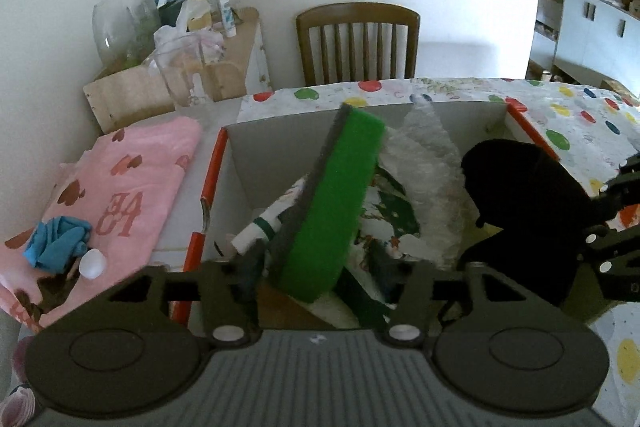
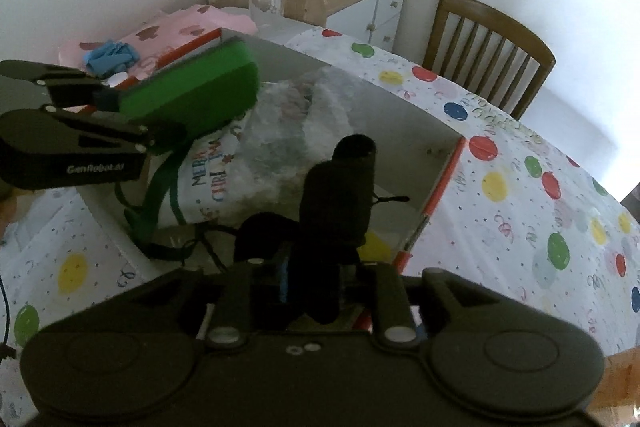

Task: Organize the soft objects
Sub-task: 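Open the left tool releasing the sponge into the box while the right tool releases the black cloth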

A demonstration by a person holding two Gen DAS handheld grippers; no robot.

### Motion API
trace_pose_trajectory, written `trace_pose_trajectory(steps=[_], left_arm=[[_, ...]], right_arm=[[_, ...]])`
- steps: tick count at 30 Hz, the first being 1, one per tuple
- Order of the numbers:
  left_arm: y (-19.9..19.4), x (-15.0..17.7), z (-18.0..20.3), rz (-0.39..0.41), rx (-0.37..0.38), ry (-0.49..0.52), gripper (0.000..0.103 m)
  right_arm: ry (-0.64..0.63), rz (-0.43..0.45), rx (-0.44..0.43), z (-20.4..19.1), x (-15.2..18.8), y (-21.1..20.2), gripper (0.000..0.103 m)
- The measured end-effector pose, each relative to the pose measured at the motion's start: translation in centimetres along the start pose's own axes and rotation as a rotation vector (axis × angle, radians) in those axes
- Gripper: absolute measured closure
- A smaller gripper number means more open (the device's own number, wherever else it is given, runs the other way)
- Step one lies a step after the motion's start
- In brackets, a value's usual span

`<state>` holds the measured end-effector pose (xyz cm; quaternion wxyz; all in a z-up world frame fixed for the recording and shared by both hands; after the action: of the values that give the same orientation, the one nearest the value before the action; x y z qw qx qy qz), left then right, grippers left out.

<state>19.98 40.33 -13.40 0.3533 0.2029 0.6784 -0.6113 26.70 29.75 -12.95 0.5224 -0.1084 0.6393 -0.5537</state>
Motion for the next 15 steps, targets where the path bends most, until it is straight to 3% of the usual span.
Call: trace_pose_trajectory(steps=[1,10,15], left_arm=[[-0.2,0.1,0.1,0.005,-0.001,0.001,0.027],[-2.2,0.6,0.7,0.012,0.014,-0.019,0.027],[-4.4,0.4,0.7,0.047,0.035,-0.068,0.023]], right_arm=[[0.000,0.003,0.000,0.1,0.1,-0.2,0.072],[0.040,0.075,-0.007,0.8,0.8,-3.1,0.052],[0.074,0.134,-0.027,1.1,1.2,-5.2,0.047]])
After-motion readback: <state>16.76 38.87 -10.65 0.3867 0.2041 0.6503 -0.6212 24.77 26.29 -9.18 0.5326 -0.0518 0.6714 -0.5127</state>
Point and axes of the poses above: each gripper's, at about its wrist camera, not at the fingertips, and y roughly the way its jaws point, z to its right, x to its underside, the point moved 5 cm from there along y, roughly the way its jaws point, and after that the axes turned 7 degrees about -y, right-handed, at the moved point
